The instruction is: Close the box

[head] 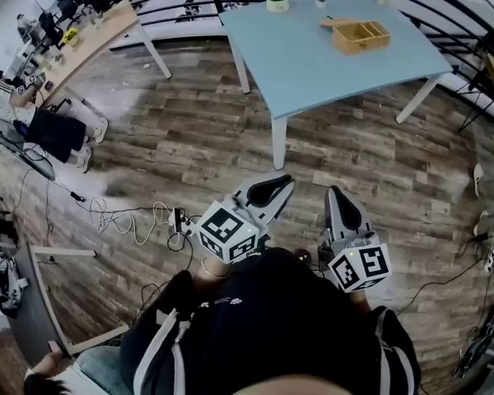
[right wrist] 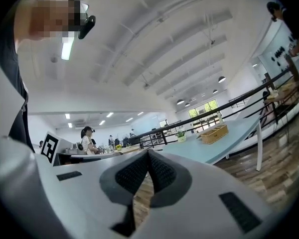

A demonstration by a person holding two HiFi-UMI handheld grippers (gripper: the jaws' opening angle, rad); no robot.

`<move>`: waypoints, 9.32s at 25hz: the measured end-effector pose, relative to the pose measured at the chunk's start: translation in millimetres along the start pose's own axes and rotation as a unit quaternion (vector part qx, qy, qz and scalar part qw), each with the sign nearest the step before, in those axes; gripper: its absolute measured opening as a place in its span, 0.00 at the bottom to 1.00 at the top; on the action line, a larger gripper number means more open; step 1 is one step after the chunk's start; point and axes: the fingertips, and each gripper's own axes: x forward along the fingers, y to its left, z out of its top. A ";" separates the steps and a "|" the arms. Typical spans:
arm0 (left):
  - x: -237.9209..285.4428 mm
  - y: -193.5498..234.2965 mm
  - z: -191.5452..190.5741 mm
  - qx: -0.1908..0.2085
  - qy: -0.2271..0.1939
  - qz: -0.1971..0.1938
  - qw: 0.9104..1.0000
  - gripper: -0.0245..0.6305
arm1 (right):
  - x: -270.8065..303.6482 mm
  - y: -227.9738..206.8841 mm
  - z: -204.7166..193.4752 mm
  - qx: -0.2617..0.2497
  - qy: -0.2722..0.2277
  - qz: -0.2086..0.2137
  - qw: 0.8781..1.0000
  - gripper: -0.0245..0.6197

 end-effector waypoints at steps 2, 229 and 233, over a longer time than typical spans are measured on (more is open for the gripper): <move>1.1 1.7 0.2 0.001 -0.001 0.009 1.000 0.09 | 4.0 -0.9 -0.8 -0.003 0.006 0.010 1.000 0.04; 606.6 531.9 27.4 -0.308 -0.088 0.146 0.936 0.21 | 464.8 -629.7 125.4 -0.001 0.206 0.028 0.978 0.19; 603.7 526.0 27.8 -0.283 -0.080 0.148 0.944 0.21 | 465.9 -629.9 124.8 -0.005 0.208 0.033 0.978 0.19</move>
